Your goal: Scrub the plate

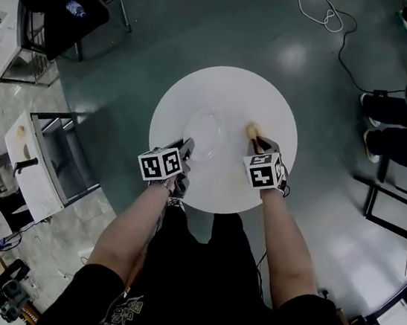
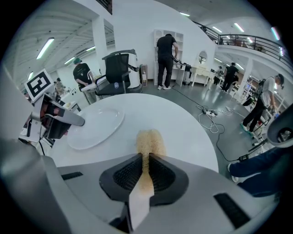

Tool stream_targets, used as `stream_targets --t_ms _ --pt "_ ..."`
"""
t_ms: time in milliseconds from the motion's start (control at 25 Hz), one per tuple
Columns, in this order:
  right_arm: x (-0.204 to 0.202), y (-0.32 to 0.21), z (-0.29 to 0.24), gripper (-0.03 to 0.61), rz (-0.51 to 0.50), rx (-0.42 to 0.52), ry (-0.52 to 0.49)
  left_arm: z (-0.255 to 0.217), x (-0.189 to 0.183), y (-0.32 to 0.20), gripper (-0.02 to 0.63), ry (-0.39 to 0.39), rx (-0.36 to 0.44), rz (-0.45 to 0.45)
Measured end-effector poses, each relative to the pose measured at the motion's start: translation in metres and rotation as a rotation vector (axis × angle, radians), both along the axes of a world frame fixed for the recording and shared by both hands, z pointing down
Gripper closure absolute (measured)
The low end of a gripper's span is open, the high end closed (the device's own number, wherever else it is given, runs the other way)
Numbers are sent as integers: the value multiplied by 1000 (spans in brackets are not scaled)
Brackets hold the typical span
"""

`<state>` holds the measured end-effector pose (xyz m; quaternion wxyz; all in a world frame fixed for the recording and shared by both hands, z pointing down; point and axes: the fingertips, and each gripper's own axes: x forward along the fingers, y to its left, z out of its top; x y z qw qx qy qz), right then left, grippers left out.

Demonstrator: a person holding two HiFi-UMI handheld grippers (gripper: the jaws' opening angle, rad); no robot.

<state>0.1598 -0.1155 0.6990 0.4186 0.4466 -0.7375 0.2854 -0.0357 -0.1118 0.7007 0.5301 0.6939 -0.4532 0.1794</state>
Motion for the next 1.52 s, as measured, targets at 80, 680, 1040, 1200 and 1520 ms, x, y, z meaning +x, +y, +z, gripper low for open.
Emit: stream_targets --t_ms 80,680,1040,1200,1520 --pt "-1 0 0 526 0 -1 3 2 -3 2 529 -16 -5 4" --pt "-1 -1 -2 517 -3 -6 -34 -1 -8 9 376 -85 55 46" --pt "-7 2 -22 454 -15 60 -90 -40 -30 8 382 -129 188 42" --pt "-11 7 -42 446 -5 115 -90 -58 -37 18 561 -150 218 105" --pt "-18 26 -108 557 150 220 -193 -127 -48 38 607 -96 316 176"
